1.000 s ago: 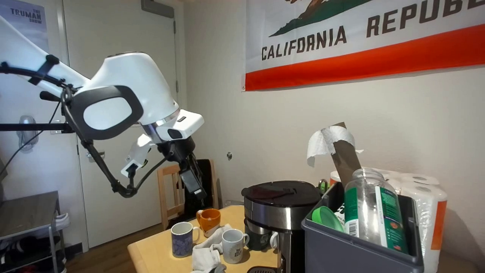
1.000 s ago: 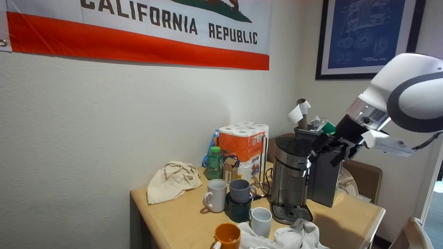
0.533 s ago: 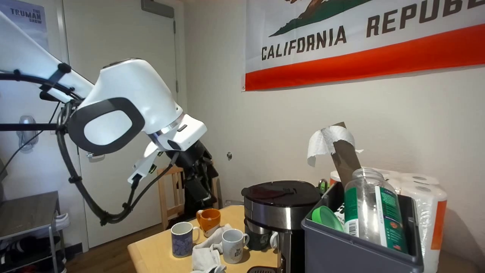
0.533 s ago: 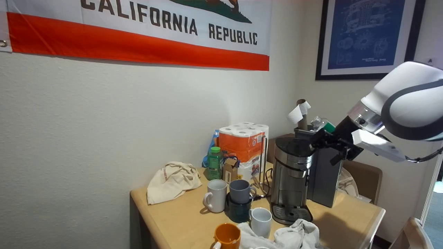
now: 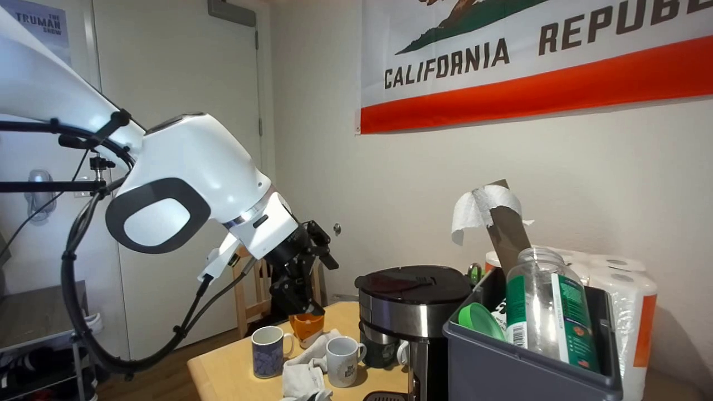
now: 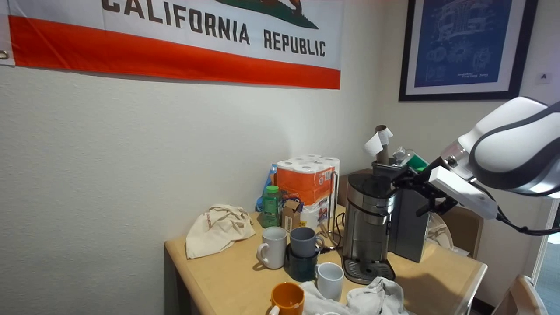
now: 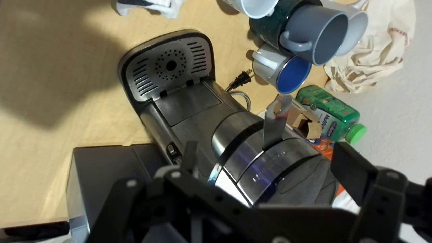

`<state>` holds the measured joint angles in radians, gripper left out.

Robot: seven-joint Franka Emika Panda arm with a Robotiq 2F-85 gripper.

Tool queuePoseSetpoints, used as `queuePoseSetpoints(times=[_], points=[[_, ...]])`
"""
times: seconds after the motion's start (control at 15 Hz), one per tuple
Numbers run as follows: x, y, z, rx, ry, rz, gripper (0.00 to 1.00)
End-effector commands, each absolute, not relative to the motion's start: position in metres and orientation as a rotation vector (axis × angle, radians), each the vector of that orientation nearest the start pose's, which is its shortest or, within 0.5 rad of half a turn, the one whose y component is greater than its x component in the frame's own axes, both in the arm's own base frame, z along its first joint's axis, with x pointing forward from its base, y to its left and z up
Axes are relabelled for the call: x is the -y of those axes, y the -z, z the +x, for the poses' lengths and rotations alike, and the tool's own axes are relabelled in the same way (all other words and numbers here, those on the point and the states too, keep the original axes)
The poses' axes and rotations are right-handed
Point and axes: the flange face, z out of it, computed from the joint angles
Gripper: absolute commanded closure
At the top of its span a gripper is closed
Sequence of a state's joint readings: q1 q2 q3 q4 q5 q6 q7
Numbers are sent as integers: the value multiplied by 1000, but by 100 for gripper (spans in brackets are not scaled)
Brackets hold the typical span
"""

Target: Lift the top of the coffee maker

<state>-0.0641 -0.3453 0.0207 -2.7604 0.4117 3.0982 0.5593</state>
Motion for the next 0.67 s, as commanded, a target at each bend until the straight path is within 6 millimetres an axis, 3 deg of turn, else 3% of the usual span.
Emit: queuePoseSetpoints(times=[0.0,0.4,0.6], points=[[47,-400,425,-1408,898,-2216,0],[37,-401,432,-1521,958,-2031,0],[37,-400,427,-1482,947,-2083,0]])
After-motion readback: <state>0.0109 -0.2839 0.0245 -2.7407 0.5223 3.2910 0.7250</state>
